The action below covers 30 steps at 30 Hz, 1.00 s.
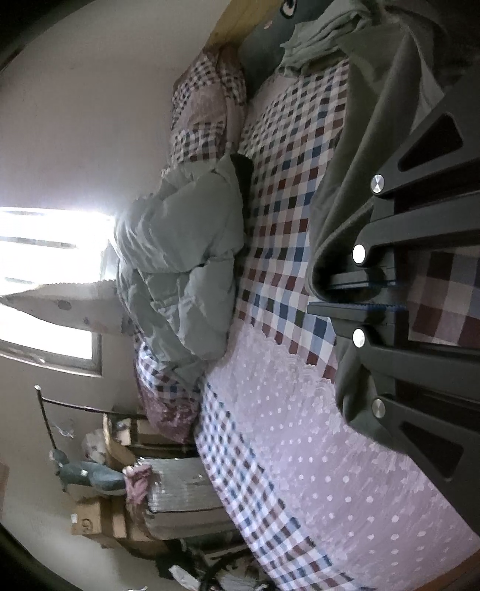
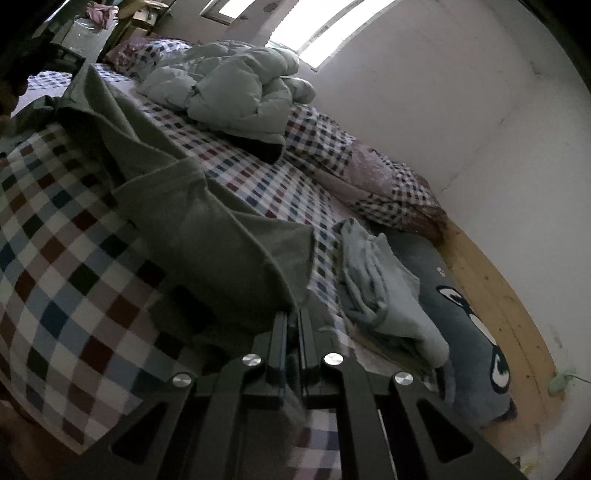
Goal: Fold clothes
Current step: 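Lift the garment up with both tools, raising it above the bed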
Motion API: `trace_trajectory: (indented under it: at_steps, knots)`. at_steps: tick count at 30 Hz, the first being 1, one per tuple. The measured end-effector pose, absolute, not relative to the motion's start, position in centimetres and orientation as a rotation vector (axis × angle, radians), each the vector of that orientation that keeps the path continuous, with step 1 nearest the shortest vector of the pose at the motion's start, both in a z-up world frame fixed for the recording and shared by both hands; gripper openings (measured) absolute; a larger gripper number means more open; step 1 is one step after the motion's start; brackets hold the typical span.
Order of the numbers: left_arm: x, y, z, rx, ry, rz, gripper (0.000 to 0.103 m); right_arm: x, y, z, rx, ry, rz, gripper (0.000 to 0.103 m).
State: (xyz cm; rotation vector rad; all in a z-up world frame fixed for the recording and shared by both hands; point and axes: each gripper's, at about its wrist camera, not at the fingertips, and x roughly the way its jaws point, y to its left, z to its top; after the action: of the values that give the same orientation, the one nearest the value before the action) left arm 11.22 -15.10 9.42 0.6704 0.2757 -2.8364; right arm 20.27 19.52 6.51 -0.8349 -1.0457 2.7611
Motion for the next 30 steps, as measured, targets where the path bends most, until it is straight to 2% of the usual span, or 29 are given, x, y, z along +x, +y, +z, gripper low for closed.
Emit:
trace_trajectory:
  at_steps: [7, 13, 19, 27, 30]
  knots:
    - [15.3, -13.2, 13.2, 0.583, 0.149, -2.926, 0.005, 20.6, 21.7, 11.0, -0.689, -1.043, 2.722, 0.003]
    - [19.8, -12.0, 19.5, 0.456, 0.083, -3.009, 0.005, 20.9, 23.6, 16.4, -0.521, -1.009, 2.68, 0.003]
    - [23.3, -11.2, 26.7, 0.298, 0.055, -3.045, 0.005, 22.4, 24.7, 23.0, -0.331, -0.953, 2.678, 0.003]
    - [28.2, -11.2, 35.9, 0.127, 0.158, -3.114, 0.005, 25.4, 25.6, 31.9, -0.089, -0.856, 2.693, 0.003]
    - [30.6, -10.2, 38.4, 0.011, 0.088, -3.116, 0.005, 27.3, 25.9, 35.1, -0.006, -0.806, 2.712, 0.003]
